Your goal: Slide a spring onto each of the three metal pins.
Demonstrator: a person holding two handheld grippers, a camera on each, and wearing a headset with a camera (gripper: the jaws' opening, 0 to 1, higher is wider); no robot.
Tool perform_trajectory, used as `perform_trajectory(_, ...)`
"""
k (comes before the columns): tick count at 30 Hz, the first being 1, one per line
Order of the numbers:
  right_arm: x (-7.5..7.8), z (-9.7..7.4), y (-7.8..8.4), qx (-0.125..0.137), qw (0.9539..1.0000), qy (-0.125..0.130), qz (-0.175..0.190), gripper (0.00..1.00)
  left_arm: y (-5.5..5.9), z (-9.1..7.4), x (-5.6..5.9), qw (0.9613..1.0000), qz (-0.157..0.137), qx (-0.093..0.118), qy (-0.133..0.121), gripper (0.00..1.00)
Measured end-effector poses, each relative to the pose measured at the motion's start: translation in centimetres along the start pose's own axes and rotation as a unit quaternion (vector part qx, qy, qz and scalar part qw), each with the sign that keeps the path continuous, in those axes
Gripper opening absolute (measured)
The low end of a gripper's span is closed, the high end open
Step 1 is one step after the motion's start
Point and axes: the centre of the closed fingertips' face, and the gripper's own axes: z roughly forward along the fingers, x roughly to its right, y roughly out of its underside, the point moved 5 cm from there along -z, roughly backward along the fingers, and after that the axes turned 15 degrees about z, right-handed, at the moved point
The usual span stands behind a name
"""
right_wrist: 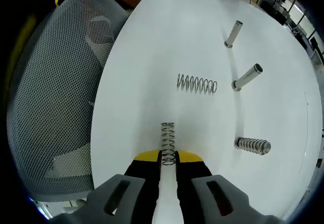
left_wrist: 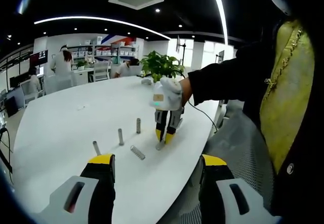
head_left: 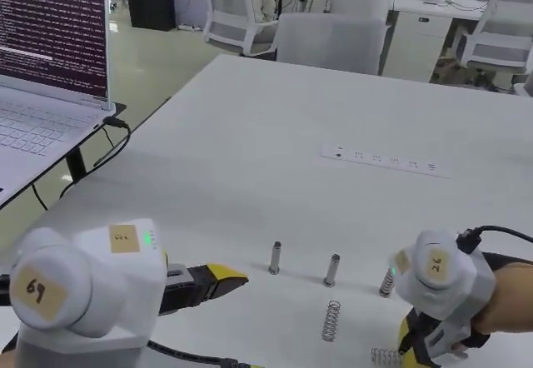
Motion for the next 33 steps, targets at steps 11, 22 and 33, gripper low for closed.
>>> perform_trajectory(11, -0.3, -1.0, -0.9, 0.016, 0.9999, -0.004, -0.003, 0.08, -0.2, -0.3, -0.3, 0.9999, 0.011, -0.003, 0.005, 0.61)
perform_trajectory(22, -1.7, -4.3, -3.4, 0.058, 0.9983, -0.008, -0.010, 0.08, -0.9, -0.5, -1.3, 0.9995, 0.028, 0.000, 0.013, 0.58)
perform_trajectory(33, -4.4, -8.8, -7.6, 0.124, 0.9912, -0.017, -0.044, 0.08, -1.6, -1.0, -2.6, 0.9984, 0.021, 0.044, 0.030, 0.52)
